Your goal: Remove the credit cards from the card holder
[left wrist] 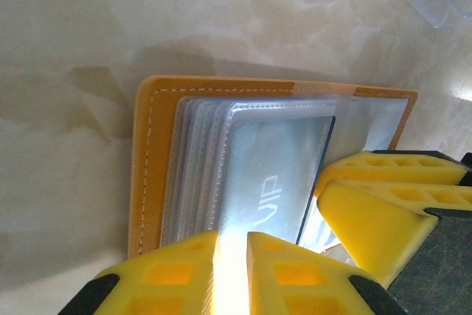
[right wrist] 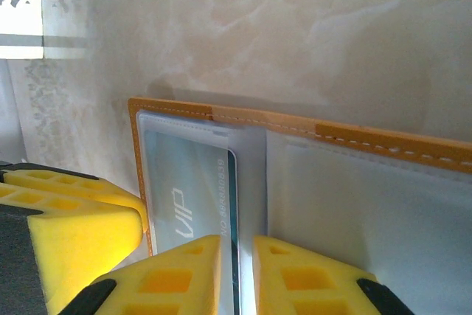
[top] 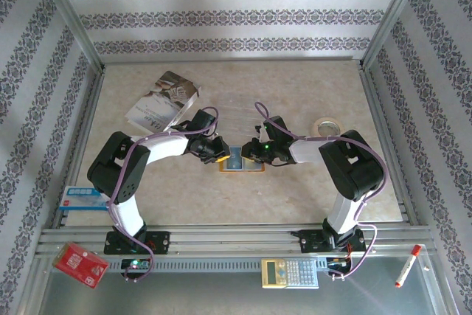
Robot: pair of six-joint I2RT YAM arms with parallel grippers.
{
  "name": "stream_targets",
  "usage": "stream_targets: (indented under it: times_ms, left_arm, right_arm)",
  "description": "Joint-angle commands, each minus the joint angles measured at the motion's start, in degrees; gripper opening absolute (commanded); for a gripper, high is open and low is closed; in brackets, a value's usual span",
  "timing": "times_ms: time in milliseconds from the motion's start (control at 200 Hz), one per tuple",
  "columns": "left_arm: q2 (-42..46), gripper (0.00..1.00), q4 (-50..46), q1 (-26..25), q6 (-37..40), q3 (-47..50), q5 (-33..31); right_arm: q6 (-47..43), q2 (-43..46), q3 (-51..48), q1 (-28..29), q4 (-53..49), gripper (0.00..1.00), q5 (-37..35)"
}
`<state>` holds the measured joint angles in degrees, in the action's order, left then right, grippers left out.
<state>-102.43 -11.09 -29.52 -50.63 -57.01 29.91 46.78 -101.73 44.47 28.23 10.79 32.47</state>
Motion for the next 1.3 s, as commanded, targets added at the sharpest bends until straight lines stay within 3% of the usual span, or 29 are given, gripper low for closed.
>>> stream_targets:
  times_ms: [0, 220, 799, 1294]
  left_arm:
    - [-1.8, 0.18, 1.2, 0.0, -0.8, 0.0, 0.9]
    - [-3.1, 0.18, 1.0, 0.1, -1.2, 1.2, 0.3]
    - [-4.2, 0.15, -2.6, 0.1, -0.3, 1.4, -2.1]
    - [-4.6, 0.15, -2.4, 0.0, 0.0, 1.5, -1.5]
  right_arm:
    - [0.5, -1.4, -0.2, -0.5, -0.3, 0.22, 0.3]
    - [0.6, -1.9, -0.2, -0.5, 0.0, 0.22, 1.3]
    - [3.7, -0.8, -4.7, -2.7, 13.1, 0.18, 9.3]
    - [3.8, -2.9, -3.9, -2.5, 13.2, 0.11, 9.2]
